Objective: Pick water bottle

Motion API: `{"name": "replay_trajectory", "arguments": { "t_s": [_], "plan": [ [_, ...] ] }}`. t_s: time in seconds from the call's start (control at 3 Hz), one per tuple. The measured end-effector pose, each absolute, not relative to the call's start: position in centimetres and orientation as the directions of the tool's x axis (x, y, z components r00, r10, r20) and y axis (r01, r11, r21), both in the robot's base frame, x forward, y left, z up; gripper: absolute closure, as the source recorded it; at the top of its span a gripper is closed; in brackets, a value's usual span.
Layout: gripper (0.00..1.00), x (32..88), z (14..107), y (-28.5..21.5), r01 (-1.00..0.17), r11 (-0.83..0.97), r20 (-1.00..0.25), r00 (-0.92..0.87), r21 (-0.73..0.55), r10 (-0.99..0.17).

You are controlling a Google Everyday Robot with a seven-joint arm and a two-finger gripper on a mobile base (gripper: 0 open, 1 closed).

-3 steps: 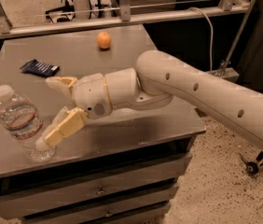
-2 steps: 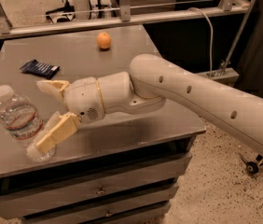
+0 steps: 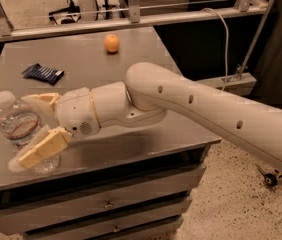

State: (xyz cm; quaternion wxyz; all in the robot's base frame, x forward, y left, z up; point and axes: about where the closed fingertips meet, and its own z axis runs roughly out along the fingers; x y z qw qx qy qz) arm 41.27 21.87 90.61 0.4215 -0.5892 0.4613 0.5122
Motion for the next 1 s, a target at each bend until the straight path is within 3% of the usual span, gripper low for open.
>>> {"name": "replay_trajectory", "arguments": {
  "t_s": [0.67,1.0],
  "plan": [
    [0.62,42.6,90.1,19.7,-0.987,-0.157,-0.987,0.061,-0.037,-0.152],
    [0.93,44.9,91.1,16.3,-0.994,-0.082,-0.98,0.09,-0.076,-0.18]
  ]
}}
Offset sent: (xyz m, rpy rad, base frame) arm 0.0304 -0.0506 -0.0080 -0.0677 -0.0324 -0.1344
